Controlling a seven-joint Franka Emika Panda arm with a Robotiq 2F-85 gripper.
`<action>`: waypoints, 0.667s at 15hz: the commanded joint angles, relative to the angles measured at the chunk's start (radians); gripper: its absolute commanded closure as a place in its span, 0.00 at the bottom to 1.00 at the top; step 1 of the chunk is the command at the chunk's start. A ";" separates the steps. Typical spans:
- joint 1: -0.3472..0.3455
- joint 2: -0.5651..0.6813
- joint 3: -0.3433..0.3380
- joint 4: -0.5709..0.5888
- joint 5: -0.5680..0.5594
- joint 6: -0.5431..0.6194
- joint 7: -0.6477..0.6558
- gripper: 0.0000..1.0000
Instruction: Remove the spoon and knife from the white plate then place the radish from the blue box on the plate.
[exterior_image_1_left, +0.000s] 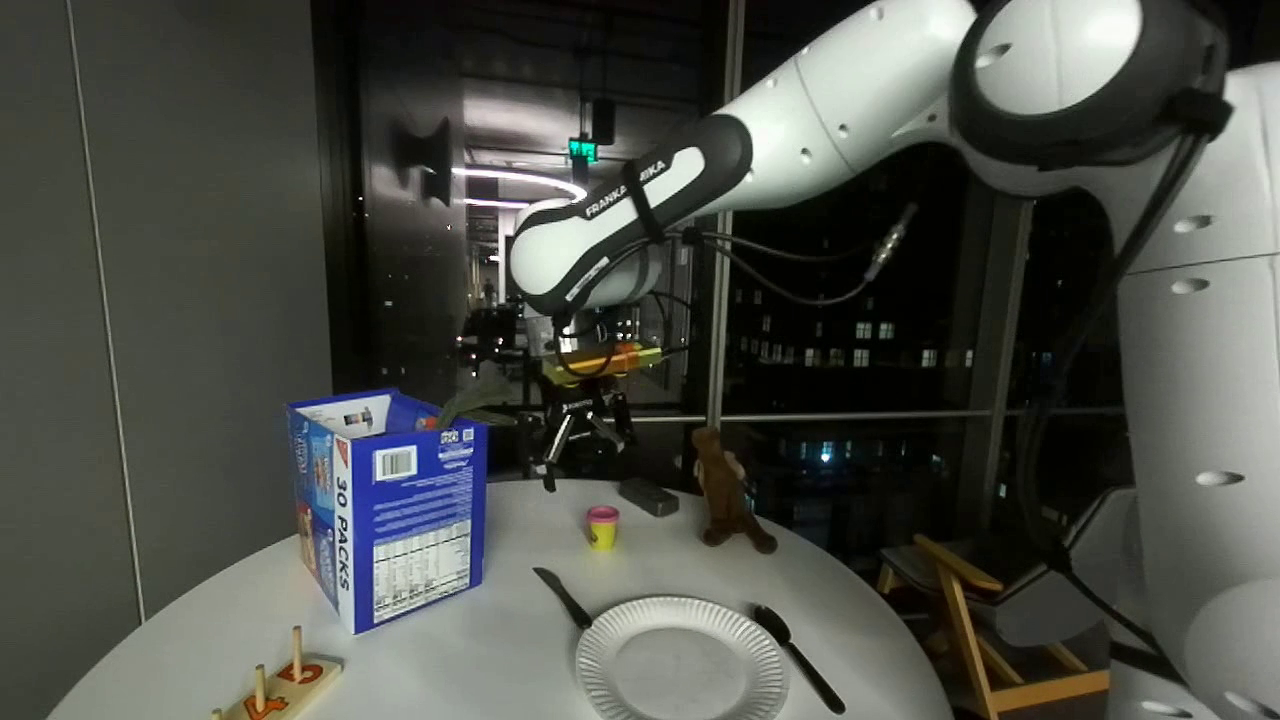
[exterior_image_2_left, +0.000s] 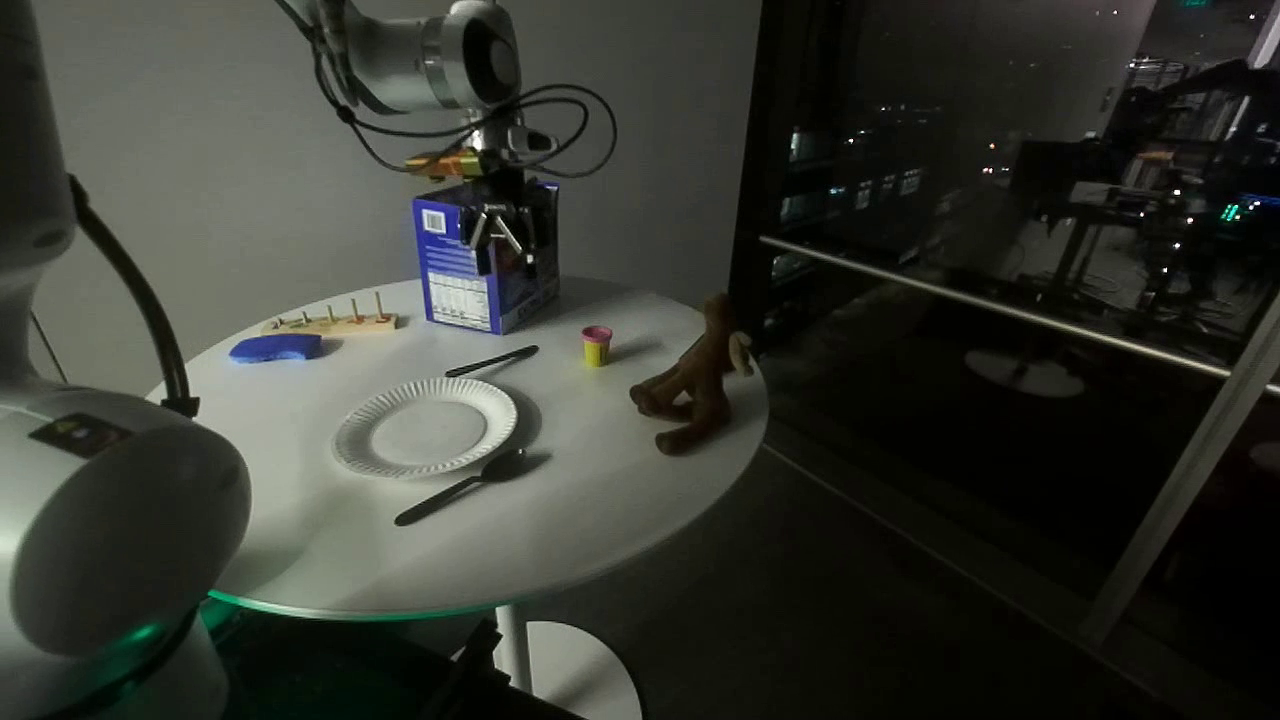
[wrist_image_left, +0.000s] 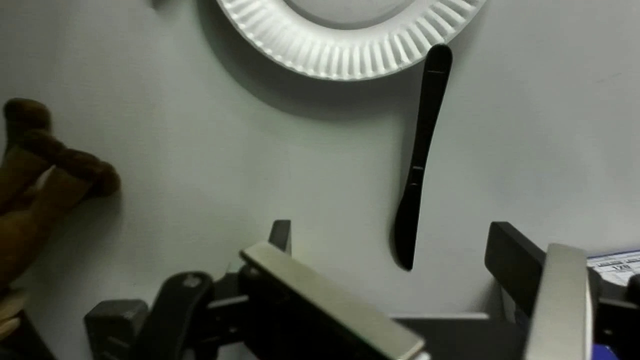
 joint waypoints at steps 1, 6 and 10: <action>0.000 -0.237 0.035 -0.182 -0.090 0.110 0.059 0.00; -0.026 -0.329 0.078 -0.229 -0.081 0.323 0.002 0.00; -0.038 -0.311 0.096 -0.215 -0.072 0.339 0.001 0.00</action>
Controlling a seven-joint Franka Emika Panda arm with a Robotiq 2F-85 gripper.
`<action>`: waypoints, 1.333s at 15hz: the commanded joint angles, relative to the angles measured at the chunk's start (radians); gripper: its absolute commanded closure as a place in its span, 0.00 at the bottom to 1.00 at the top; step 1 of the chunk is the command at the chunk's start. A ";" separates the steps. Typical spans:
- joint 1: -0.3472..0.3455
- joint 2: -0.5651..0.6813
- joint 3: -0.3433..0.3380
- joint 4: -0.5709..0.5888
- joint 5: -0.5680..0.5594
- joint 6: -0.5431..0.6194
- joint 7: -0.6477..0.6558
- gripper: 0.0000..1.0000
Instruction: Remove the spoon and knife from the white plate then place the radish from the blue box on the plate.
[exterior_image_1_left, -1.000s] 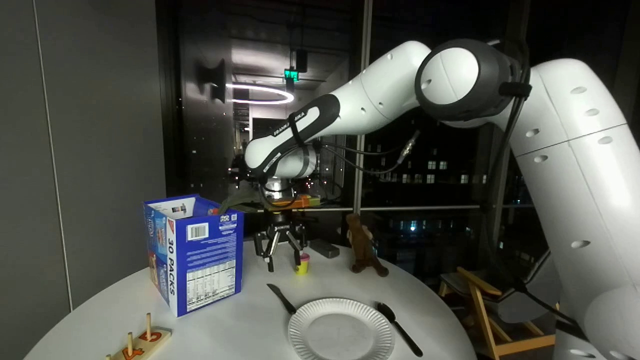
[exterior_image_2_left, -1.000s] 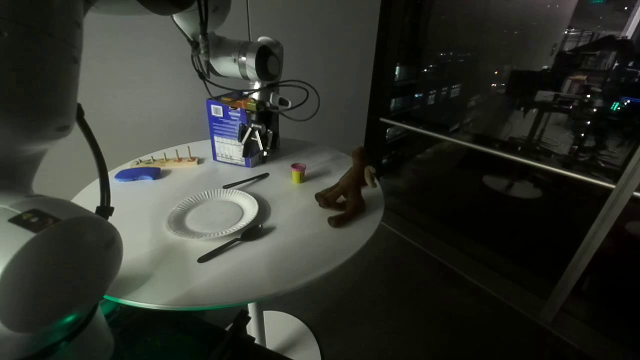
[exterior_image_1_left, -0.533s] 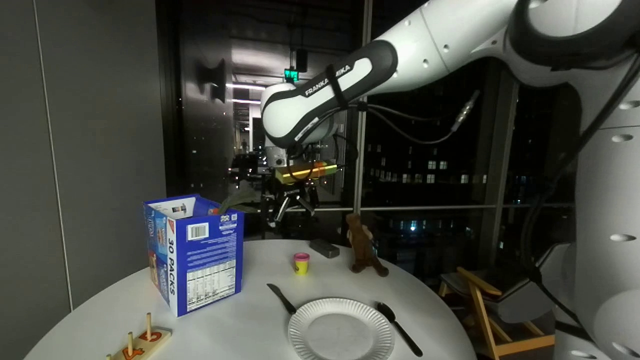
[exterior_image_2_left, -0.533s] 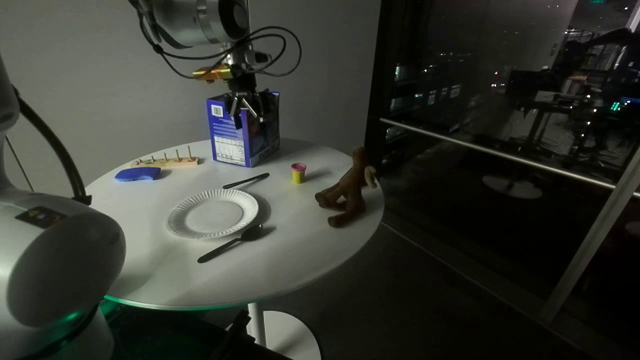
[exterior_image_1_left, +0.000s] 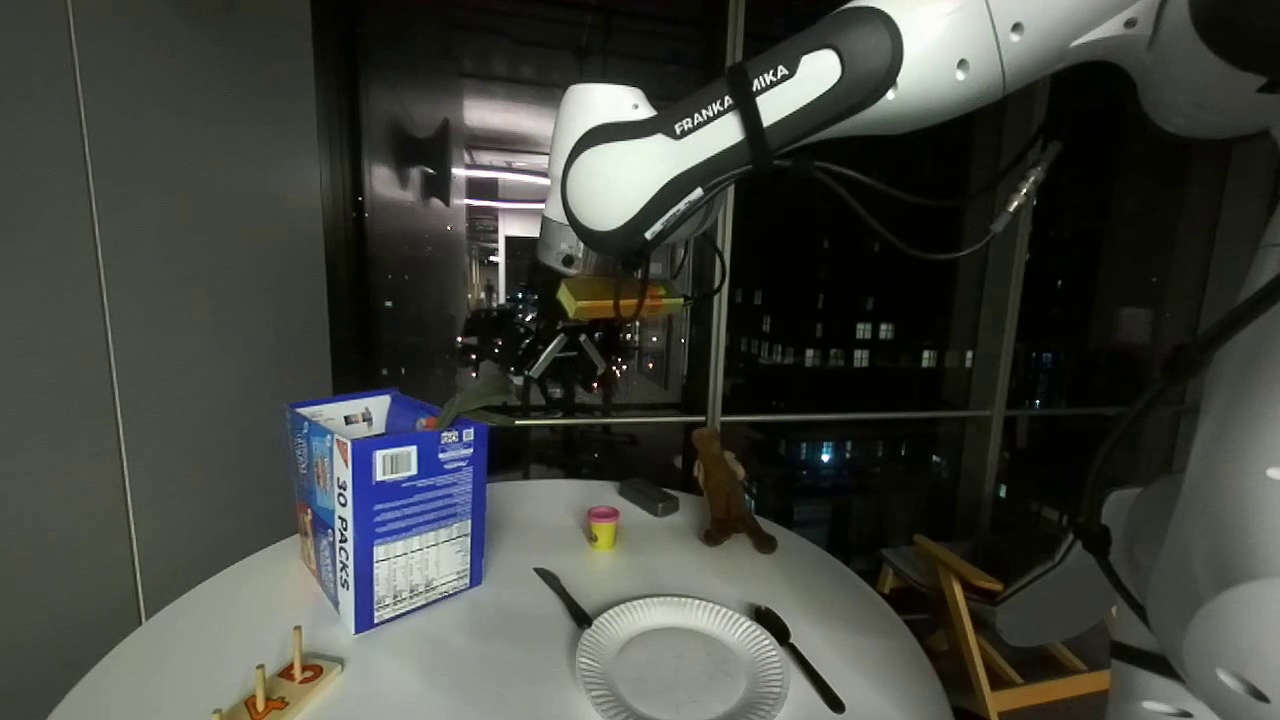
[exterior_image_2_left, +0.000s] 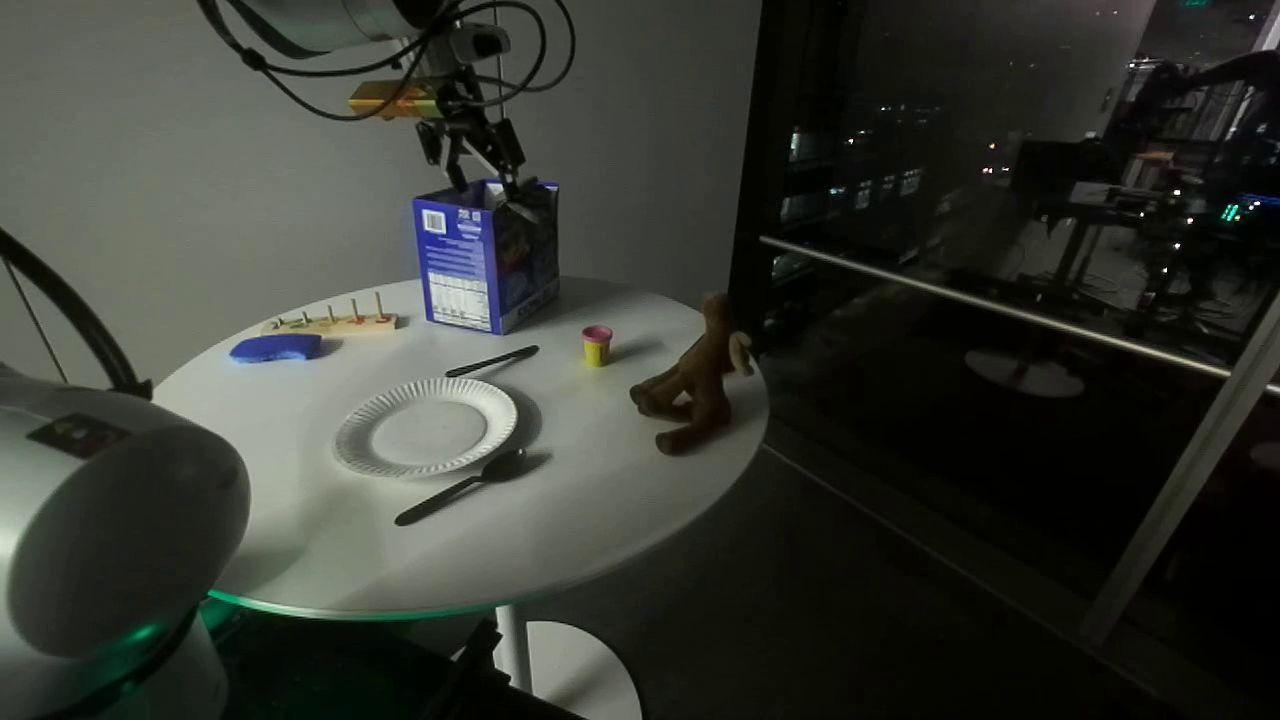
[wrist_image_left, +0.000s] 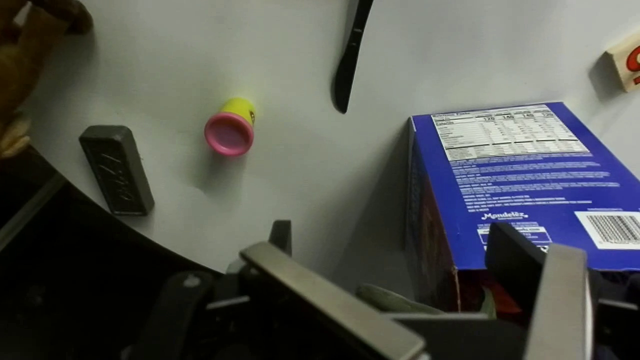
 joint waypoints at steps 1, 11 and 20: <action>-0.033 0.000 0.031 -0.002 0.007 0.005 -0.008 0.00; -0.023 0.094 0.035 0.008 0.169 0.299 -0.086 0.00; -0.044 0.204 0.025 0.088 0.302 0.416 -0.199 0.25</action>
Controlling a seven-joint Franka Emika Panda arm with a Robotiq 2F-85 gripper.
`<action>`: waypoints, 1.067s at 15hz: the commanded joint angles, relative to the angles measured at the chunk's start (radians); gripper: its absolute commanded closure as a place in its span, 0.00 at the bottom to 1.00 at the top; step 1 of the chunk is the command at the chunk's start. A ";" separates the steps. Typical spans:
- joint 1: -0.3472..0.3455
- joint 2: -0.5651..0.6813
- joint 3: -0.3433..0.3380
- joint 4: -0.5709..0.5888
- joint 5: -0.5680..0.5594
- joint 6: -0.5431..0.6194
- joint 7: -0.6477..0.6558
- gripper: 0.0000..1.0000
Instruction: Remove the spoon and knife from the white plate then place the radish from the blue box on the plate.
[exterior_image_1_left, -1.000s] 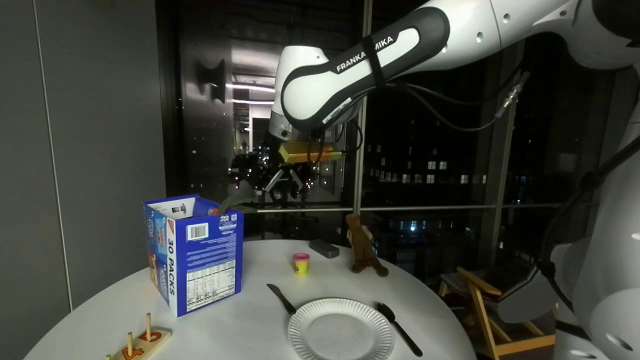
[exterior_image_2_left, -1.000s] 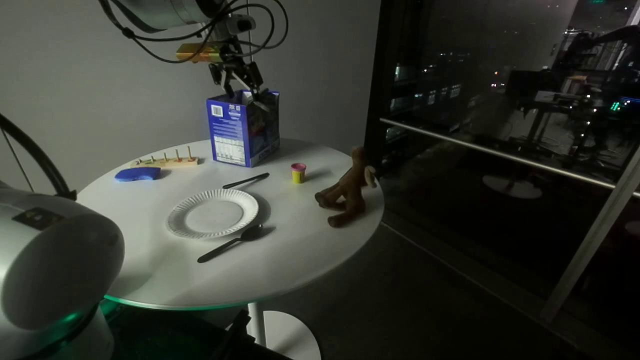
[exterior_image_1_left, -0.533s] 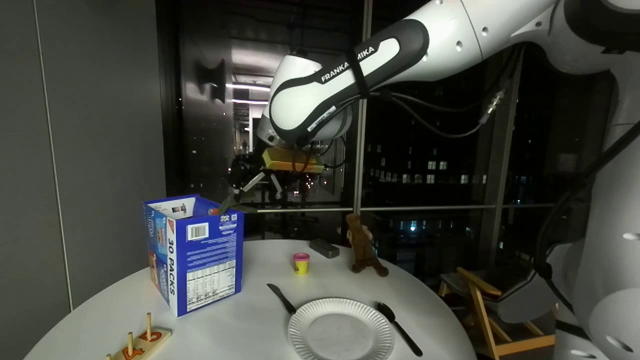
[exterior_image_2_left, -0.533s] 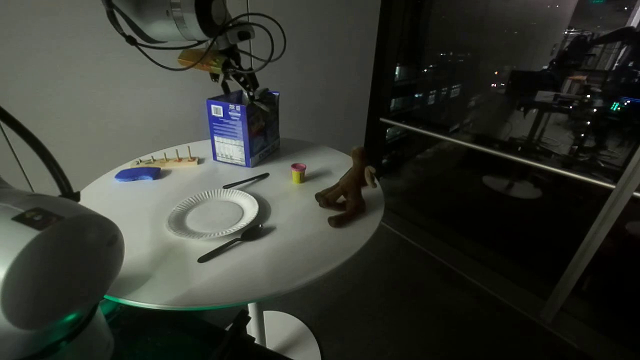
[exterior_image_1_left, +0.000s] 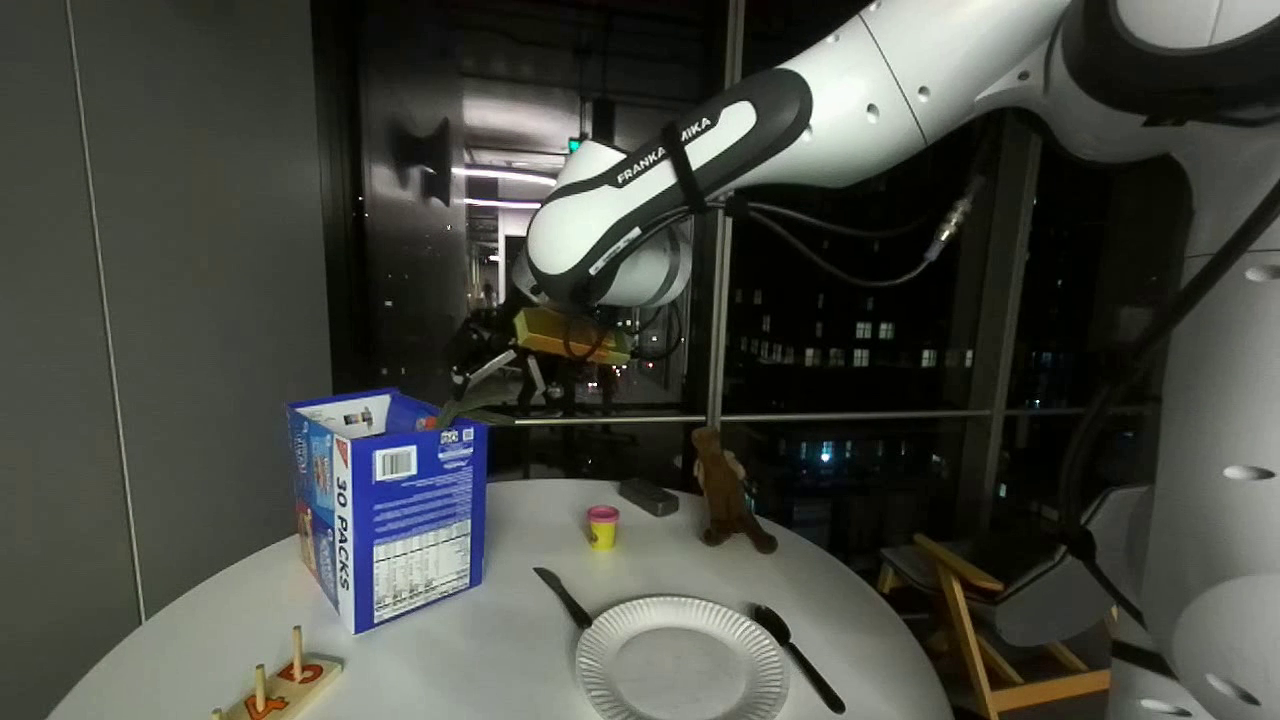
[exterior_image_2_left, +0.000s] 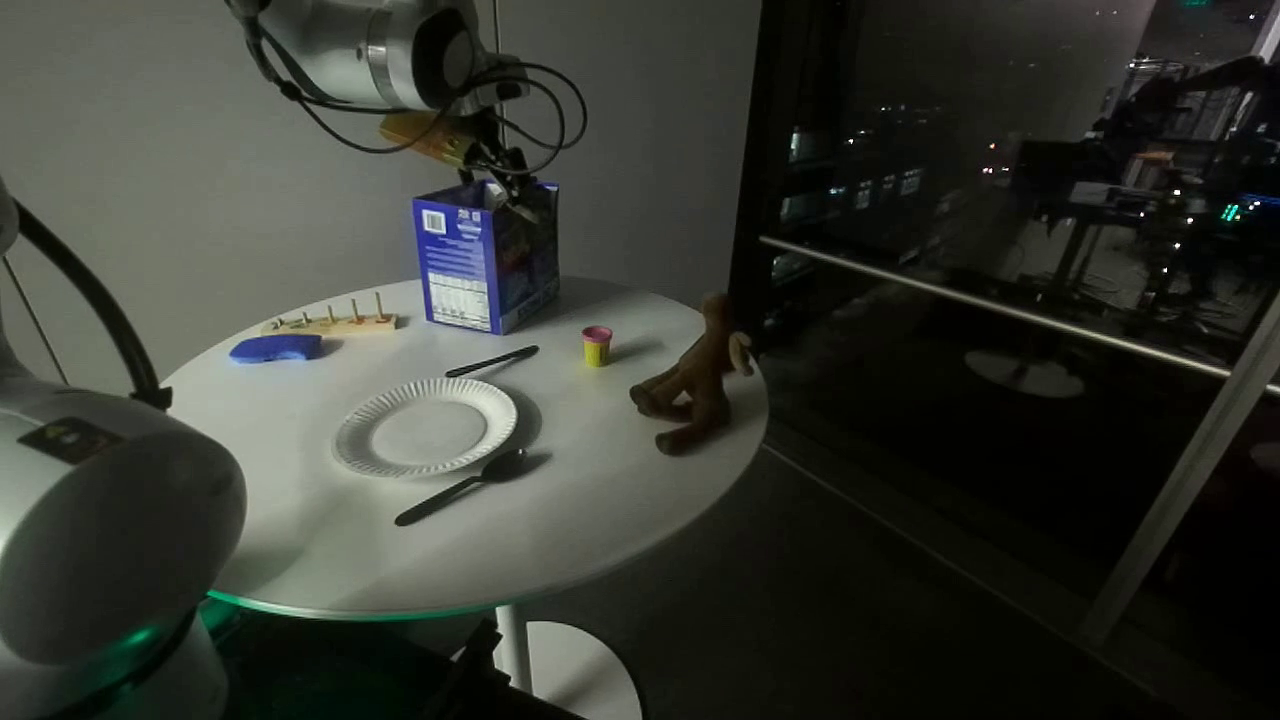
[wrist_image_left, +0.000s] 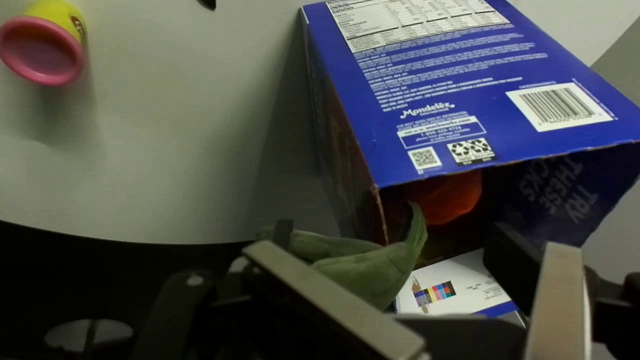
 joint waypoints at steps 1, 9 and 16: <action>-0.013 0.060 -0.001 0.089 0.056 0.015 -0.095 0.32; -0.020 0.102 0.003 0.166 0.076 0.003 -0.160 0.92; -0.014 -0.001 0.000 0.161 0.024 0.096 -0.145 0.90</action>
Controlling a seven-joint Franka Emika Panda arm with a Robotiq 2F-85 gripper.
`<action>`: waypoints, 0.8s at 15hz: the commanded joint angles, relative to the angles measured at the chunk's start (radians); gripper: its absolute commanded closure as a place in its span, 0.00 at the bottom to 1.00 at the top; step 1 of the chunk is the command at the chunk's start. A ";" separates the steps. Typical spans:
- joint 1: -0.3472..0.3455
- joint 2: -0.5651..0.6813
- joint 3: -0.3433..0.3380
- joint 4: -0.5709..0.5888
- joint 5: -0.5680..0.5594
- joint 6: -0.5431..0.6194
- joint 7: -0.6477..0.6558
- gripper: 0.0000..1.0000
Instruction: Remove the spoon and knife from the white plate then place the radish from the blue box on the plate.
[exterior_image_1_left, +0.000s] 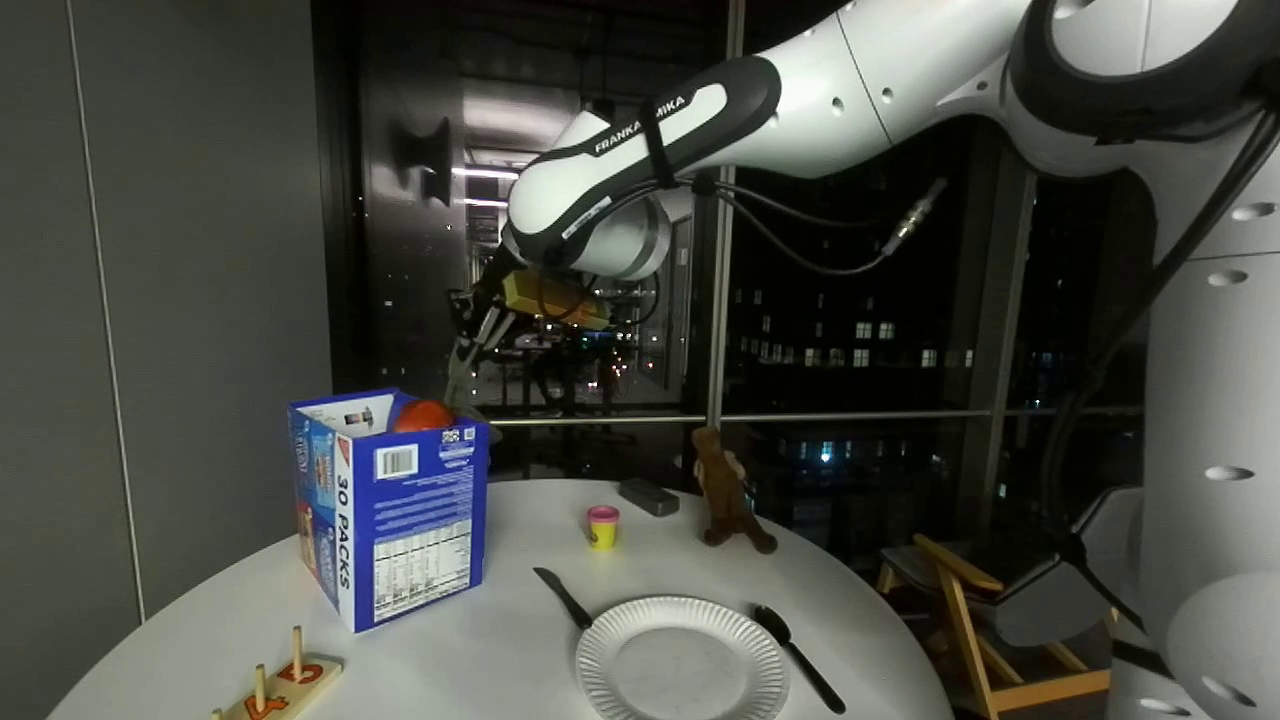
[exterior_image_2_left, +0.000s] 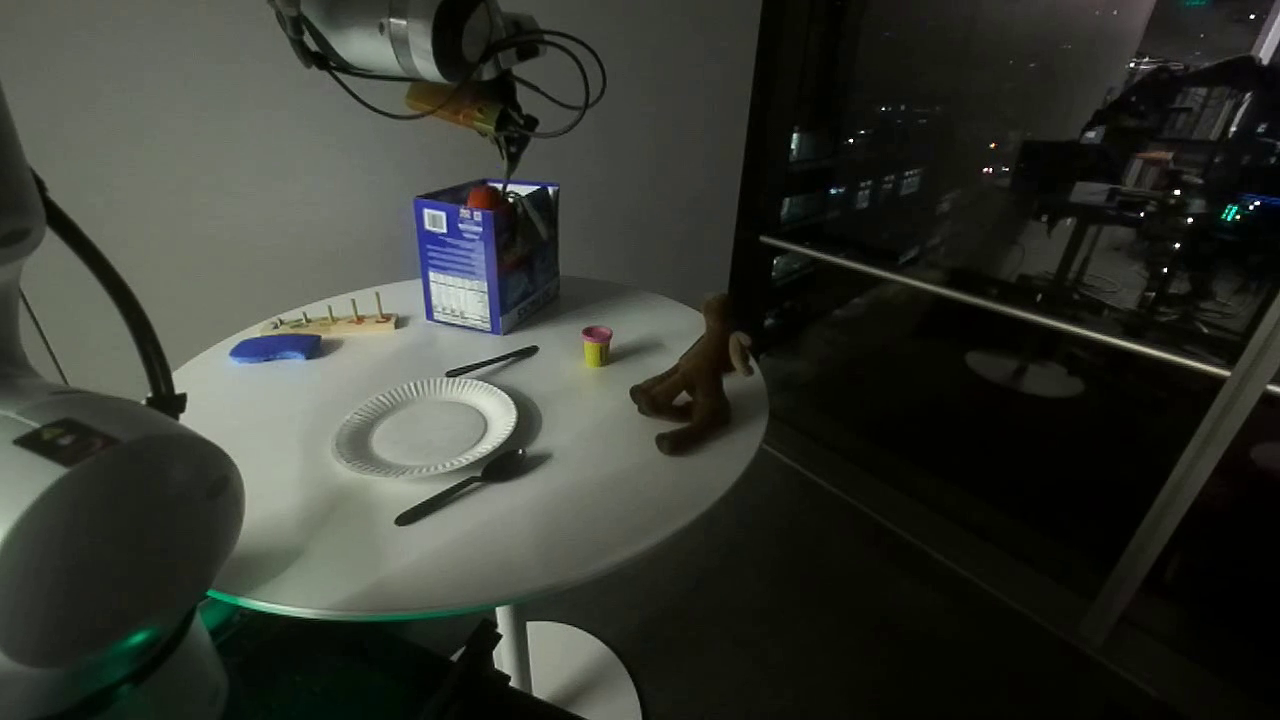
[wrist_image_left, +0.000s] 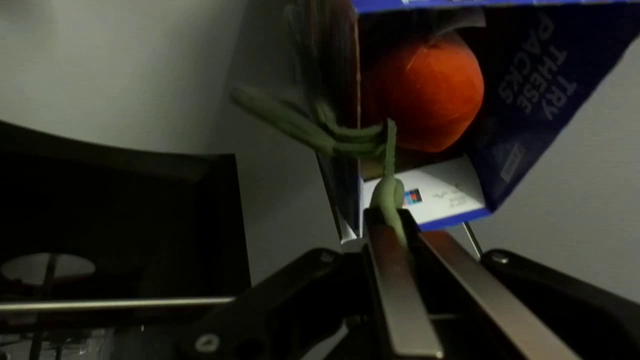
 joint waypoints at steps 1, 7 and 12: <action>0.000 -0.098 -0.003 -0.013 -0.029 0.093 0.011 0.90; -0.069 -0.267 -0.007 -0.066 -0.248 0.222 0.222 0.90; -0.163 -0.469 0.042 -0.212 -0.409 0.008 0.392 0.90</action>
